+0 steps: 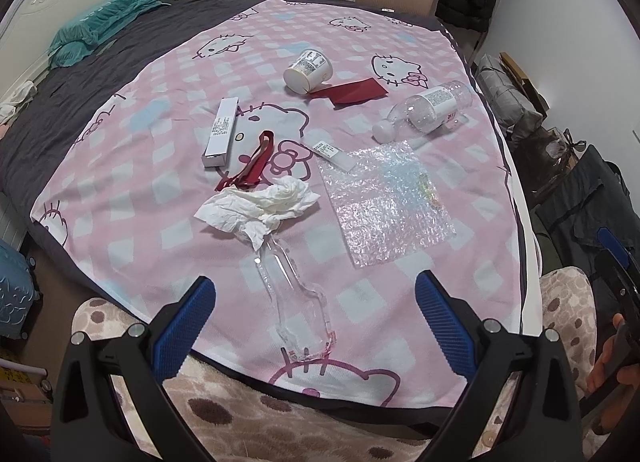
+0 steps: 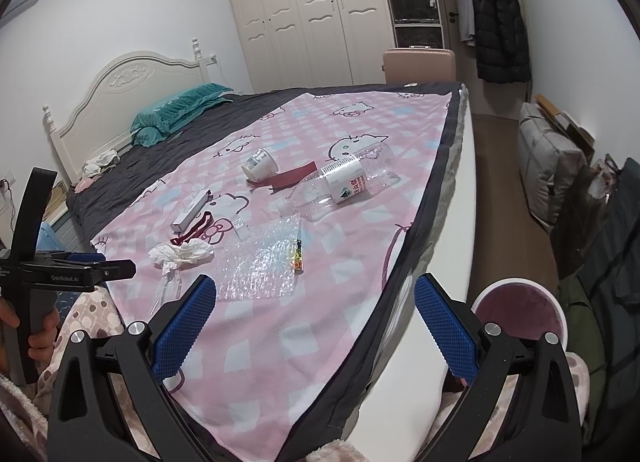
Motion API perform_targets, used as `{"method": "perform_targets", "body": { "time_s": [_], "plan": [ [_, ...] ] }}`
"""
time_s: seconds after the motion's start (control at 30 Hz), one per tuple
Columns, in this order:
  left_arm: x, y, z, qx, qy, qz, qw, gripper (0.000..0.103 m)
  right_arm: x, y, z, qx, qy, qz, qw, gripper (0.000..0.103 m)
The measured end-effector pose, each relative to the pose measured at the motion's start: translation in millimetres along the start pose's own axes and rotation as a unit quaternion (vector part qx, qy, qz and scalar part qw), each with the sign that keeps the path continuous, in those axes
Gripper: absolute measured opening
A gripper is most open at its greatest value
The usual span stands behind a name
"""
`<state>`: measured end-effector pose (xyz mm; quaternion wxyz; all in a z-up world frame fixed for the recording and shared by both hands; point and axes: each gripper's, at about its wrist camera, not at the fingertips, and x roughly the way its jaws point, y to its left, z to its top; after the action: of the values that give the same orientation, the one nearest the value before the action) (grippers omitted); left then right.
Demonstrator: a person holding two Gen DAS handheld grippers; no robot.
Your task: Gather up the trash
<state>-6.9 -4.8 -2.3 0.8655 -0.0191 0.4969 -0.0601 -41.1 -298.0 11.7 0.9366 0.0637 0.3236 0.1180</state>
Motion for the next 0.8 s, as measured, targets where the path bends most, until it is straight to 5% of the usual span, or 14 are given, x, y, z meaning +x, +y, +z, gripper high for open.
{"method": "perform_targets", "body": {
  "time_s": [0.8],
  "plan": [
    [-3.1, 3.2, -2.0, 0.004, -0.005, -0.007, 1.0, 0.098, -2.2, 1.7, 1.6, -0.003, -0.003, 0.0, 1.0, 0.096]
  ]
}}
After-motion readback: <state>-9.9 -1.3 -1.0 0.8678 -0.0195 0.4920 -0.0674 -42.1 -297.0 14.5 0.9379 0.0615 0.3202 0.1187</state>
